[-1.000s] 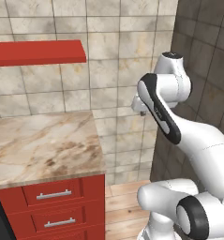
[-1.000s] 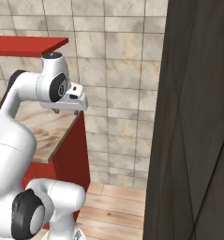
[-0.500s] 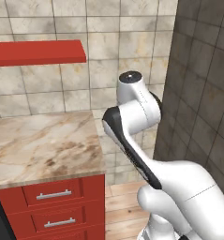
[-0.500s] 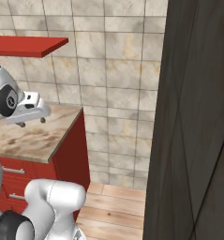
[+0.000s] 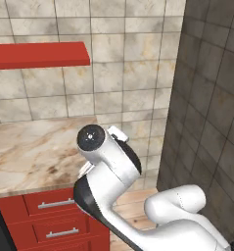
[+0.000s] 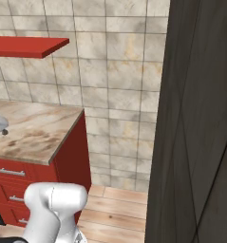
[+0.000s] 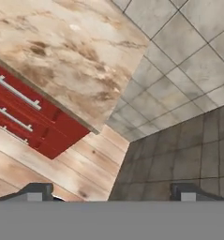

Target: Take the pizza cutter from the drawer on the left and place it on the dining counter for cutting.

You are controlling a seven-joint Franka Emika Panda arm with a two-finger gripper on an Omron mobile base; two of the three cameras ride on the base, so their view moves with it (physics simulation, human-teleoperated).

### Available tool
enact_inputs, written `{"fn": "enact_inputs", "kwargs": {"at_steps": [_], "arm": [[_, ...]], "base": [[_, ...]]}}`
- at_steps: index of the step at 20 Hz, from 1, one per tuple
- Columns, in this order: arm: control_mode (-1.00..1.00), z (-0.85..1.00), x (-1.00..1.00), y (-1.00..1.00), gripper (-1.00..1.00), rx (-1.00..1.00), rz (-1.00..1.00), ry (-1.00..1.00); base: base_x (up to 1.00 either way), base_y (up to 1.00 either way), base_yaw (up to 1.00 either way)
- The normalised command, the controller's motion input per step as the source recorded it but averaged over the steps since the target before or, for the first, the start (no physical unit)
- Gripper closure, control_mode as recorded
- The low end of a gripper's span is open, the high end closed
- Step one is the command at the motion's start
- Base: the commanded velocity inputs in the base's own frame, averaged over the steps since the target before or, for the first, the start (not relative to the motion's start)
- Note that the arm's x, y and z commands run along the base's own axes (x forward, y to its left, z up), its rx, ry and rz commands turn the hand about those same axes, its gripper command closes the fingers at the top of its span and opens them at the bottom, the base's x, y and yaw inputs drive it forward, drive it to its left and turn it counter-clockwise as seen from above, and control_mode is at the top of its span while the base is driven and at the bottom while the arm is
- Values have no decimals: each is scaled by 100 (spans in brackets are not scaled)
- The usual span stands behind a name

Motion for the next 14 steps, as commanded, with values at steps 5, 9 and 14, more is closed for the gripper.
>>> {"fn": "enact_inputs", "kwargs": {"at_steps": [5, 9, 14], "arm": [[-100, -31, -18, 56, -100, -11, 22, -1], [-100, -61, -2, 17, -100, -14, 19, -1], [-100, -80, 0, 15, -100, -19, 22, -10]], "base": [[0, 0, 0], [0, 0, 0], [0, 0, 0]]}}
